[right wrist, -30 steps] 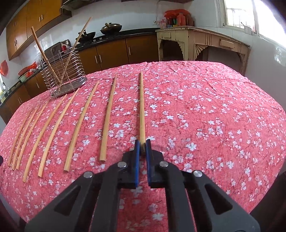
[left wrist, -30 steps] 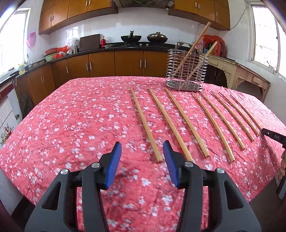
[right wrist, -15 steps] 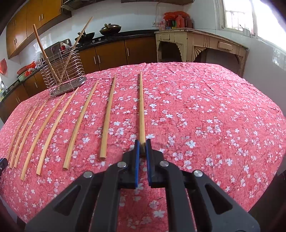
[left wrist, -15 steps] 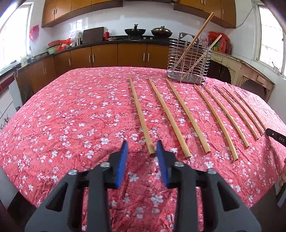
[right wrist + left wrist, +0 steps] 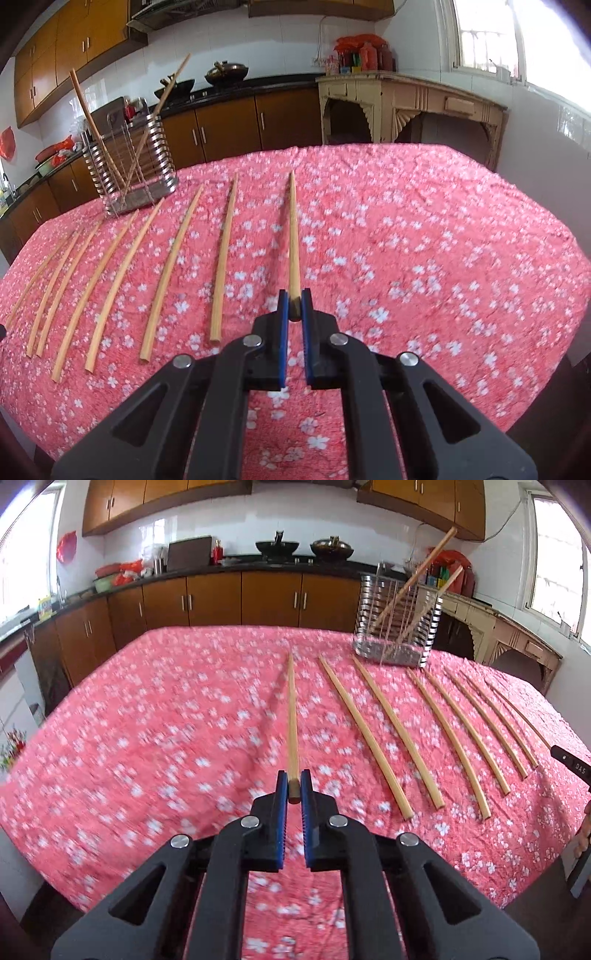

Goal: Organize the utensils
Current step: 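Lift both chopsticks and carry them above the wire holder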

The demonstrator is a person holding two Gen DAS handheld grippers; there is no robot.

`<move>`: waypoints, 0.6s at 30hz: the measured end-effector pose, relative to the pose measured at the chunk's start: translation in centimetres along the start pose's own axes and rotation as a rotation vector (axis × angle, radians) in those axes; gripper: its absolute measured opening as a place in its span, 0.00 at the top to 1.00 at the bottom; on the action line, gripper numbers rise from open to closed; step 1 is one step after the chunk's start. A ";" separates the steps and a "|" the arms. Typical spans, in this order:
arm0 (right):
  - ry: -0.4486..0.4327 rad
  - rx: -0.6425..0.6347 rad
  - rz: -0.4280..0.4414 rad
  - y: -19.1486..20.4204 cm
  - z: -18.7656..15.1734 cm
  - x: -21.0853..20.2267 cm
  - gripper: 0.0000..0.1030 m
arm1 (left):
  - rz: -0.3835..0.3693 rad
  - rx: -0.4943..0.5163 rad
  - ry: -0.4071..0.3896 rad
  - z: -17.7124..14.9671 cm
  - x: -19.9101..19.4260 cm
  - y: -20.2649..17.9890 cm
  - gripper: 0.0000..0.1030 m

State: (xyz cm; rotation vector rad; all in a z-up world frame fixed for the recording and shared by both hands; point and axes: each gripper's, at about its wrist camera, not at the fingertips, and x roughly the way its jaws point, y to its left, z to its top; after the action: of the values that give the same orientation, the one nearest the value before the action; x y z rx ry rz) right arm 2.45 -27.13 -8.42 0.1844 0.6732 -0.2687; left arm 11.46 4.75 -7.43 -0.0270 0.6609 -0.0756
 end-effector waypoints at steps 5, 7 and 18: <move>-0.062 -0.013 0.001 0.3 1.7 -1.9 0.92 | 0.003 0.019 -0.065 2.6 -1.8 0.8 0.93; -0.092 -0.013 0.008 0.3 2.8 -2.7 0.92 | 0.003 0.022 -0.088 3.8 -2.4 1.0 0.93; -0.238 0.020 0.031 0.1 9.7 -6.2 0.92 | 0.001 -0.023 -0.213 11.4 -4.5 3.1 0.93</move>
State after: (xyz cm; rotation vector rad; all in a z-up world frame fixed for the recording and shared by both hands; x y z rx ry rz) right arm 3.54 -28.31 2.99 0.1790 0.4319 -0.2633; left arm 15.10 8.24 4.16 -0.0557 0.4487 -0.0630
